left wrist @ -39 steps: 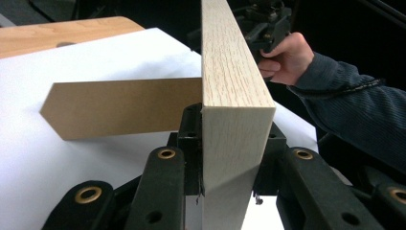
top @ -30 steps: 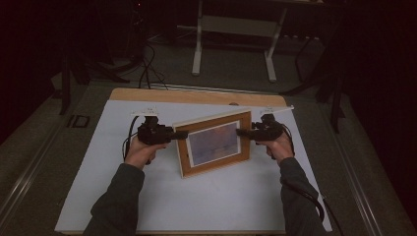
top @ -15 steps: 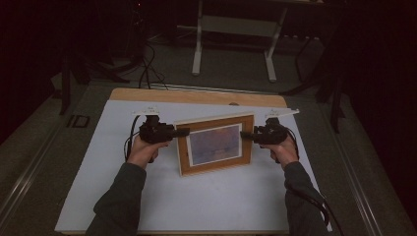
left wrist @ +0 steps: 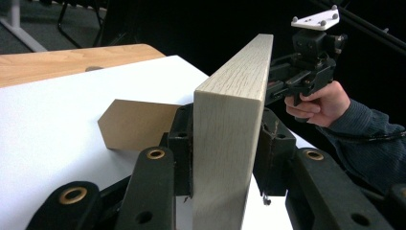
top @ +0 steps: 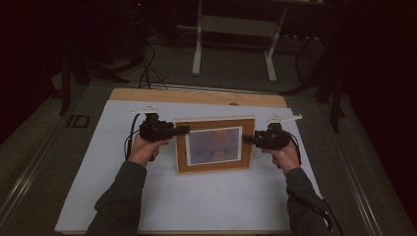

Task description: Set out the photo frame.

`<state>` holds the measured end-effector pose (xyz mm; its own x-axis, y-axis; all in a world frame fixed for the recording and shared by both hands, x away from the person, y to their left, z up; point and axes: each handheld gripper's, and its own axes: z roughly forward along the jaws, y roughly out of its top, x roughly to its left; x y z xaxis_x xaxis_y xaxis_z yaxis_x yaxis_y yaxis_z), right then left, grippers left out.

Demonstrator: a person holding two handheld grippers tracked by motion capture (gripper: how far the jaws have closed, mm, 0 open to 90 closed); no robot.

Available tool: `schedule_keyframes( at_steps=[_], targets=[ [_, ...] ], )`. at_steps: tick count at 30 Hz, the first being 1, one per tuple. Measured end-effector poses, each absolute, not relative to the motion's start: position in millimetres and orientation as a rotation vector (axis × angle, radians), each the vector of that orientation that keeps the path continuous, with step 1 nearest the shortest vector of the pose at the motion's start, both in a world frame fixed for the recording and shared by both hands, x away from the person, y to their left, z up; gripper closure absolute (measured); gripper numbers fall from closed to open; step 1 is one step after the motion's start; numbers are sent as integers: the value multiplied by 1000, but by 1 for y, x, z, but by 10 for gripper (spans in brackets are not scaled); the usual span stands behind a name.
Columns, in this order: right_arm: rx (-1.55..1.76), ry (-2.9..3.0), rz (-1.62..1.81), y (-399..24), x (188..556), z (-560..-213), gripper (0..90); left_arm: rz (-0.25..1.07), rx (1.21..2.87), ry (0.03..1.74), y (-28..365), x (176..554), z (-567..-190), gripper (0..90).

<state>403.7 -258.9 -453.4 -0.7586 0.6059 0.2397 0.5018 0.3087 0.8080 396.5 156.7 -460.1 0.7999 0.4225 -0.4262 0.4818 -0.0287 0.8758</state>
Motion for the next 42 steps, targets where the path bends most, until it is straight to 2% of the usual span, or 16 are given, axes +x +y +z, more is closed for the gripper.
schedule_keyframes(
  at_steps=[15, 42],
  targets=[
    [1064, 2439, 1424, -262, 390, -452, 625, -98, 1619, 698, 158, 401, -463, 650],
    [1077, 2446, 1422, -264, 385, -451, 628, -114, 1621, 707, 157, 400, -462, 637]
  ],
)
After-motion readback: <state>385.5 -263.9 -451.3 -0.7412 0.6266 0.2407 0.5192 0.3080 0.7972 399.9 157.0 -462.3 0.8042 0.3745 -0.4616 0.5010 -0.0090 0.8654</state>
